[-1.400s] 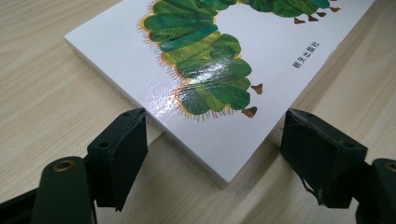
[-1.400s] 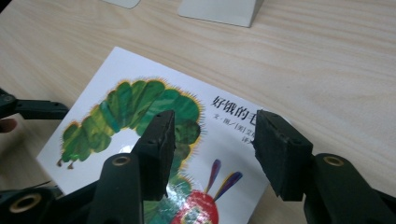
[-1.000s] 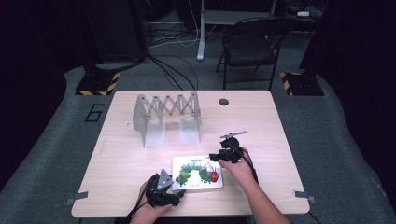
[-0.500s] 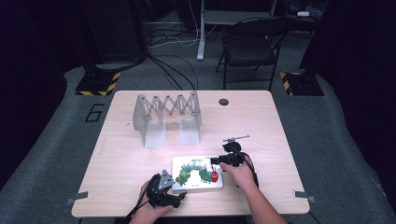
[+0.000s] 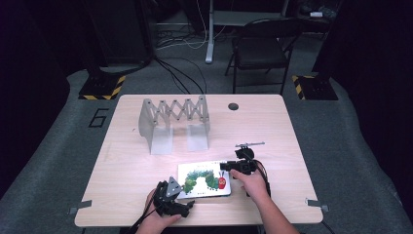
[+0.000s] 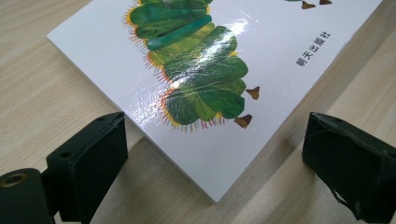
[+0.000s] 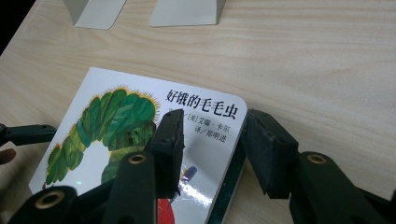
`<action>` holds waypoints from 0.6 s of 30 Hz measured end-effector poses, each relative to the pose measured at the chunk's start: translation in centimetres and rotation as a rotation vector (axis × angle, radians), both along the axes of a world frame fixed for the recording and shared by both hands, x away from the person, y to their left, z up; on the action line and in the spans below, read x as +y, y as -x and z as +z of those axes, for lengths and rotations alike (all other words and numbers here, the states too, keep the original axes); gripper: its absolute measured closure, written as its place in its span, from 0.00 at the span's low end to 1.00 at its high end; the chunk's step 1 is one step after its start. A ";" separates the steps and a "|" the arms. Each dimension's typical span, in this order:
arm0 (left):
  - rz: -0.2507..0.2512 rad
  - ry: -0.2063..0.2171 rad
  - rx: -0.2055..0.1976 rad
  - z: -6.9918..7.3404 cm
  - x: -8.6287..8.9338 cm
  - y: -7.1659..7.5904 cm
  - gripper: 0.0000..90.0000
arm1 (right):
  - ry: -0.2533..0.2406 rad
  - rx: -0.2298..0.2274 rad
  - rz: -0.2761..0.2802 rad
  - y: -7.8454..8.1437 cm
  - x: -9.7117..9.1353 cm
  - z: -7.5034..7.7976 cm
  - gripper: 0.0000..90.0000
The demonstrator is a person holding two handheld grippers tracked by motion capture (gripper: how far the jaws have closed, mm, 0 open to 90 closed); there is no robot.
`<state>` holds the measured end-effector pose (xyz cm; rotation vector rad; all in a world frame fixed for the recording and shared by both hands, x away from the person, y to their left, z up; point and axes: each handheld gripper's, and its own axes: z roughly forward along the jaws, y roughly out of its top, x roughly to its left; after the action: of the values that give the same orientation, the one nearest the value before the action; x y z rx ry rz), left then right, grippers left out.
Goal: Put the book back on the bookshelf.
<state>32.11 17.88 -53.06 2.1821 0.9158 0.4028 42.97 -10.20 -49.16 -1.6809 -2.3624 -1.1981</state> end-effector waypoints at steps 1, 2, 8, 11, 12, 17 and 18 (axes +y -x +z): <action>0.000 0.000 0.000 0.0 0.0 0.0 0.07 | 0.006 0.007 0.002 0.0 0.0 0.0 0.63; -0.002 -0.002 -0.001 0.0 0.0 0.0 0.07 | 0.009 0.015 0.002 0.0 0.1 -0.1 0.63; -0.001 0.001 0.000 0.0 0.0 0.0 0.07 | 0.028 0.052 0.010 -0.6 0.2 -1.1 0.60; -0.004 -0.001 0.000 0.0 0.0 0.0 0.07 | 0.020 0.066 0.005 -0.8 0.2 -1.6 0.58; -0.003 -0.002 0.000 0.0 0.0 0.0 0.07 | 0.016 0.073 0.000 -0.8 0.2 -1.5 0.57; -0.001 -0.005 0.008 0.0 0.0 0.0 0.07 | 0.025 0.073 -0.014 -0.6 0.4 -1.5 0.61; 0.005 -0.005 0.001 0.0 0.0 0.0 0.06 | 0.022 0.075 -0.017 -0.6 0.3 -1.5 0.62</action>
<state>32.13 17.84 -53.07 2.1856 0.9217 0.4069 43.56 -9.87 -50.66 -1.7244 -2.3310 -1.0941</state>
